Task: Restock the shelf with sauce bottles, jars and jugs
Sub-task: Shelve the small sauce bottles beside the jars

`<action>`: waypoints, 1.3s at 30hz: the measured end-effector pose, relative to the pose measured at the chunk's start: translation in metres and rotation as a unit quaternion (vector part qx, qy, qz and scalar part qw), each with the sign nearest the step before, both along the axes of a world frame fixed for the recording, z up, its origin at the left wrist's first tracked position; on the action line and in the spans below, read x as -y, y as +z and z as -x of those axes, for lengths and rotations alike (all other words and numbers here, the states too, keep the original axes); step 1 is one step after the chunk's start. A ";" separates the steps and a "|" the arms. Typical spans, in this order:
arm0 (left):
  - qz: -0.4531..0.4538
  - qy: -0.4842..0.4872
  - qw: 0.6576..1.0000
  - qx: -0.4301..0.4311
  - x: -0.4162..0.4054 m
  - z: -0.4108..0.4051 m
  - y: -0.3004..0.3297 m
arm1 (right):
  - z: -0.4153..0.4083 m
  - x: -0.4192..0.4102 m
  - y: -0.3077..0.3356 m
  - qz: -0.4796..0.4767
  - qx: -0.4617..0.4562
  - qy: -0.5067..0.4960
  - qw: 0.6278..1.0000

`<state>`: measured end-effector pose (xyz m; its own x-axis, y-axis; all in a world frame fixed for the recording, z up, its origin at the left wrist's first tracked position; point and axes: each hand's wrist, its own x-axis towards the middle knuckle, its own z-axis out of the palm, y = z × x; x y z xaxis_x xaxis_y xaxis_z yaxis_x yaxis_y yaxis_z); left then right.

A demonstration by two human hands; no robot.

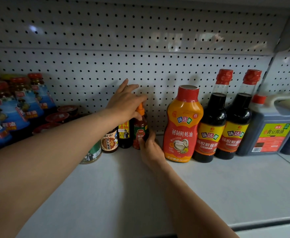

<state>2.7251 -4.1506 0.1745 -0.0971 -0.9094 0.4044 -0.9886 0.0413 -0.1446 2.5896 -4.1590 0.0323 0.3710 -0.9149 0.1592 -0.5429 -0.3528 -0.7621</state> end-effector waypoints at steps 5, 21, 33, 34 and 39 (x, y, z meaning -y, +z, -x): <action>0.002 -0.001 1.000 0.013 -0.002 0.001 0.001 | 0.000 0.005 0.000 -0.029 0.002 0.005 1.000; 0.069 0.002 0.998 -0.003 -0.045 0.019 -0.006 | 0.005 -0.005 -0.003 0.029 0.039 -0.014 0.999; 0.003 0.147 0.958 -0.248 -0.207 0.039 -0.040 | 0.062 -0.098 0.029 0.087 0.002 0.020 0.996; -0.011 0.159 0.950 -0.270 -0.217 0.043 -0.045 | 0.070 -0.106 0.032 0.085 0.001 0.020 0.996; -0.044 0.176 0.923 -0.339 -0.264 0.063 -0.064 | 0.110 -0.161 0.038 0.064 -0.036 0.022 0.997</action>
